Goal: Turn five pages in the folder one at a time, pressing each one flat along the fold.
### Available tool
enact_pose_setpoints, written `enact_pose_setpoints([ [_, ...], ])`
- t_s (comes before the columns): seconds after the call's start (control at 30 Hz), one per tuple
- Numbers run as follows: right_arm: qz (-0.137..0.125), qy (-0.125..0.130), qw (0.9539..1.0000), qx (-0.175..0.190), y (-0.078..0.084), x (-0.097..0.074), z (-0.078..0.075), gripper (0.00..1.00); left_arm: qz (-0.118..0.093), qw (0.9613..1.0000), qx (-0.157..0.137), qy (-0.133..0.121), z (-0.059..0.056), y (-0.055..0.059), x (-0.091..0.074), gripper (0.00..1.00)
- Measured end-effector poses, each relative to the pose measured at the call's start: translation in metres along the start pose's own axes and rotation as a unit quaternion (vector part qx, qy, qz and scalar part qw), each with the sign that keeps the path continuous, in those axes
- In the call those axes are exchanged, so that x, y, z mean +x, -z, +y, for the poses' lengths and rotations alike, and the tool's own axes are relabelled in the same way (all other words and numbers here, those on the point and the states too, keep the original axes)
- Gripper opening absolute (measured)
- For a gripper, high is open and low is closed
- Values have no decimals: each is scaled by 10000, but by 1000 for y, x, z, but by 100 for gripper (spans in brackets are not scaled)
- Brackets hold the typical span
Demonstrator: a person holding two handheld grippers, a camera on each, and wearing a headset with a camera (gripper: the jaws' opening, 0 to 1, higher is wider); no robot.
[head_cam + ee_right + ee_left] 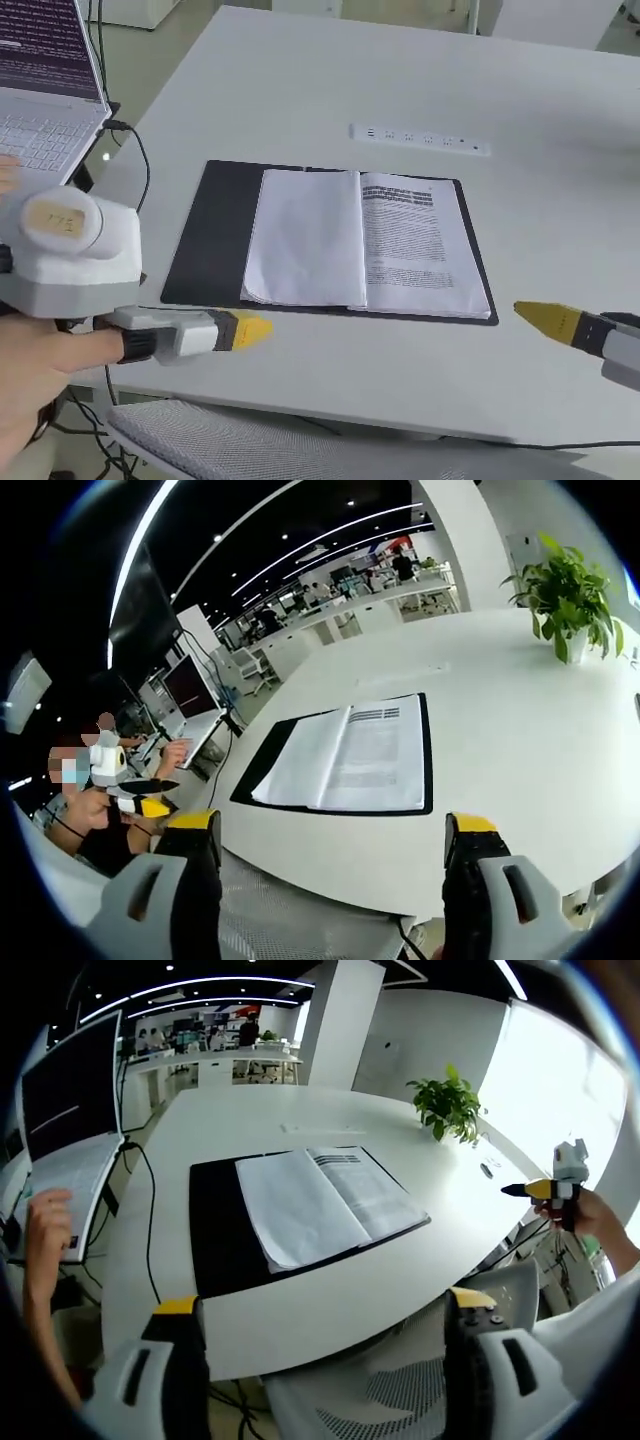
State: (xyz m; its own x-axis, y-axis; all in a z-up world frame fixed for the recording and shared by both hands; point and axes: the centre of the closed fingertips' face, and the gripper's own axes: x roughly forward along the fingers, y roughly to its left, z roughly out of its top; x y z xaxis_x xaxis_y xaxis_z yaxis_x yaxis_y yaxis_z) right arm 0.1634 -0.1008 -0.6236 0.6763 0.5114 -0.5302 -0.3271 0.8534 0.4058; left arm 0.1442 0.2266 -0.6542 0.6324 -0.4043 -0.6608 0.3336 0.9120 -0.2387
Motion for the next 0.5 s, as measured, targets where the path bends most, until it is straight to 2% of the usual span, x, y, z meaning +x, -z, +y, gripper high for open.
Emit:
enact_pose_setpoints([
  [0.2,93,76,9999,-46,8,0,-1,95,82,10000,-4,-36,3,4,-3,99],
  [0.3,-23,111,9999,-64,5,-1,1,99,27,10000,-51,-23,5,1,-4,98],
  [0.5,112,164,9997,-145,10,4,1,100,60,10000,-47,-19,6,2,-1,95],
])
